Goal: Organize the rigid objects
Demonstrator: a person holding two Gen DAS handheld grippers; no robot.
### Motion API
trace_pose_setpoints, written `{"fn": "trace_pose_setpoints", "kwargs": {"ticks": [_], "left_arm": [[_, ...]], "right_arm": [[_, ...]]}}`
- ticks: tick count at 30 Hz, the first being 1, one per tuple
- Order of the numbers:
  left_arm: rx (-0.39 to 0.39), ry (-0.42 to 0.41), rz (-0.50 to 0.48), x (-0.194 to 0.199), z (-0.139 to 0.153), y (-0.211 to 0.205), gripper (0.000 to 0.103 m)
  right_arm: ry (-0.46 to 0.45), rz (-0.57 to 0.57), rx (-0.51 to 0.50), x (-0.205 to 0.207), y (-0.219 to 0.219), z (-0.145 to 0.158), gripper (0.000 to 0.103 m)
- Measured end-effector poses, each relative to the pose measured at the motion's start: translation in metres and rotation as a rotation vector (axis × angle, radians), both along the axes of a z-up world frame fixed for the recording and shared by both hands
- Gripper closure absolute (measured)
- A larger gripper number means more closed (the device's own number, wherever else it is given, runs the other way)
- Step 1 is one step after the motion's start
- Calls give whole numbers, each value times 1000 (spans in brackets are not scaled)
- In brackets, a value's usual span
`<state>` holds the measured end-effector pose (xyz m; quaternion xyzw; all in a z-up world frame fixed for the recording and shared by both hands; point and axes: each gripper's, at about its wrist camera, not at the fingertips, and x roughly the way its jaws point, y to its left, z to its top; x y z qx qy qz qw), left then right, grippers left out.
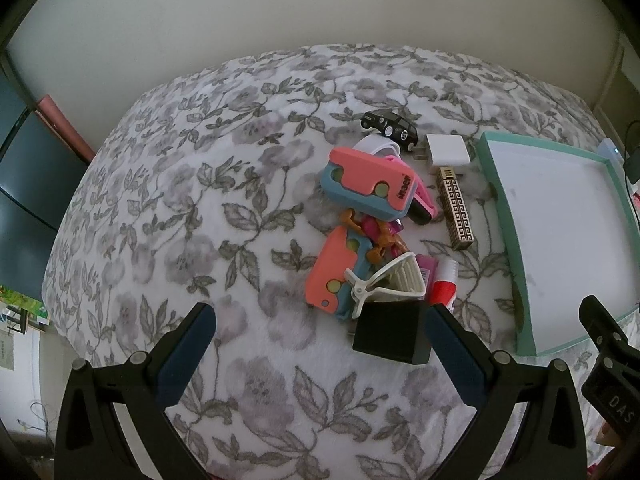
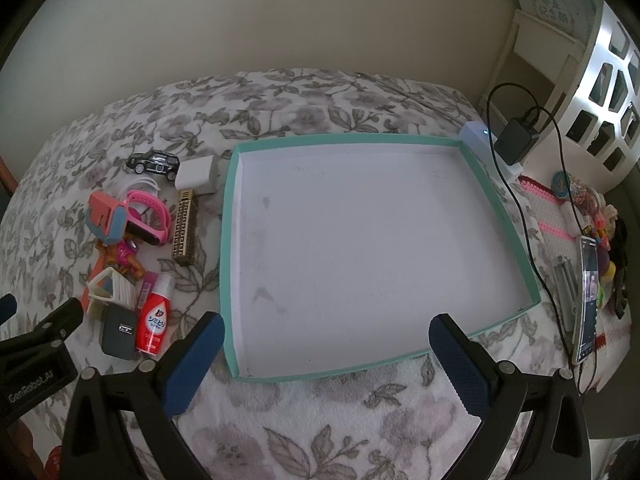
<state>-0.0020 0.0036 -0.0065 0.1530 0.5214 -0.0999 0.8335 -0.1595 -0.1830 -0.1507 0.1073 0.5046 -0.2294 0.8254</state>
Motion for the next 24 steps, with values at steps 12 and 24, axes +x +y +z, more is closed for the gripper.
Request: {"fn": "trace_pose_setpoints", "kwargs": {"ticks": [12,24], "left_arm": [[-16,-8,3,-1,-3,3,0],[-126,146,168,10,4,28,0]], "right_arm": [[0,0,-2,0,1,0,0],[-45,84,-3,8,20,2,0]]}}
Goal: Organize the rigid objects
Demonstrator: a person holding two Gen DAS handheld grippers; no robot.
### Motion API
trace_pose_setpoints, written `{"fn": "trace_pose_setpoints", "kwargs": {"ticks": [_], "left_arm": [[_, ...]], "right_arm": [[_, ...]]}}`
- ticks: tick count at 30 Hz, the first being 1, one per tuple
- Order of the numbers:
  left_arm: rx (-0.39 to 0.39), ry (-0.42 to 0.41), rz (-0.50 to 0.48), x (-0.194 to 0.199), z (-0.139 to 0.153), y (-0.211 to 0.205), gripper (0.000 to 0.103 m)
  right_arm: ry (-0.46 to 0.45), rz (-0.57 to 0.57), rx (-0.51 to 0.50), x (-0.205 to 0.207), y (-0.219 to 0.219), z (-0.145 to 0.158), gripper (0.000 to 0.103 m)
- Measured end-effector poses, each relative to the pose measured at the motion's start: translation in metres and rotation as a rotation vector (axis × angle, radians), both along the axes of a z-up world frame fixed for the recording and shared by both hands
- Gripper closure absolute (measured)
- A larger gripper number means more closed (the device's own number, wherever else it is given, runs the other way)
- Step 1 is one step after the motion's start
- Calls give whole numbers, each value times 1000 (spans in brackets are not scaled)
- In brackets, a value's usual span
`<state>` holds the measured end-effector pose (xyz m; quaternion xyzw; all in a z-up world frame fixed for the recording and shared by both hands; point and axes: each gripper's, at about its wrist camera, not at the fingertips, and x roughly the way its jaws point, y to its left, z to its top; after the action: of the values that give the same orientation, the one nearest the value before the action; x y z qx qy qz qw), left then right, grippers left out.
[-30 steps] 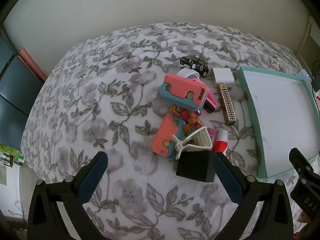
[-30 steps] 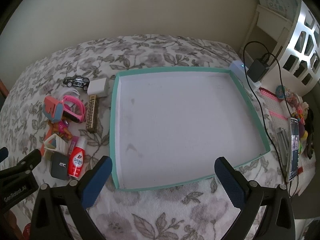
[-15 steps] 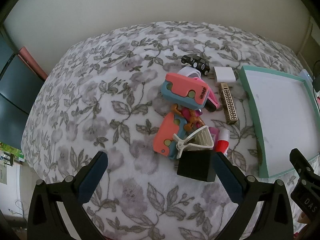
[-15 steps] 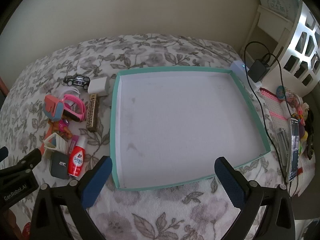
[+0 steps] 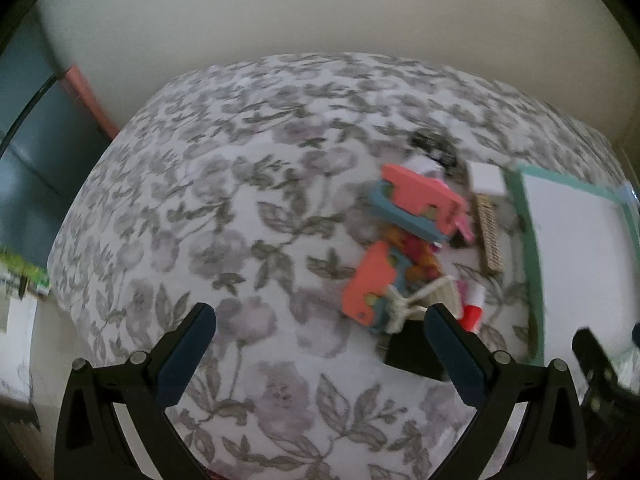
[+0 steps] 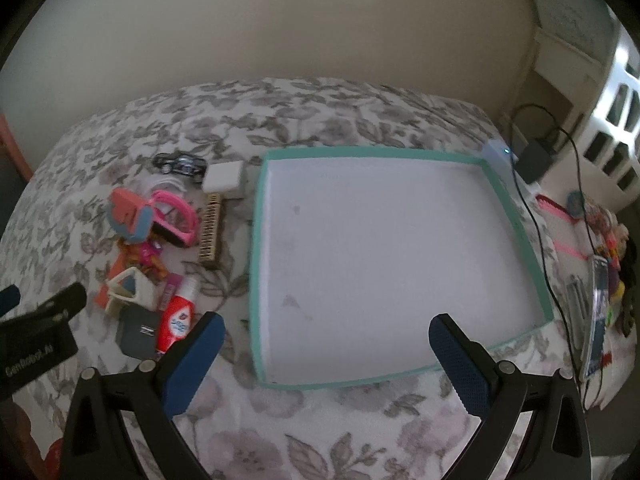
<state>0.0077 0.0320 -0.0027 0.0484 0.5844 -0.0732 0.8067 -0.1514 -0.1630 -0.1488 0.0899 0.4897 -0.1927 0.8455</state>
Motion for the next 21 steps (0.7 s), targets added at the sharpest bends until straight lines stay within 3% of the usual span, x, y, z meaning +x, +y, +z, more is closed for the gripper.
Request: {"fn": "trace_pose_setpoints", "kwargs": {"ticks": [2,7,9,21], "left_arm": [[16,29,54,6,-2,6,0],[-70,-25,140,26,-23,27,0],[-87,7,164,33,-28,31,0],[-102,86,235,63,-48,35,0]], "right_arm": [[-8,33,20,6,7,-1,0],[2,123,112,25,26,-9,0],[11,152,141,34,36,-15,0],[88,304,160,57,77,-41,1]]}}
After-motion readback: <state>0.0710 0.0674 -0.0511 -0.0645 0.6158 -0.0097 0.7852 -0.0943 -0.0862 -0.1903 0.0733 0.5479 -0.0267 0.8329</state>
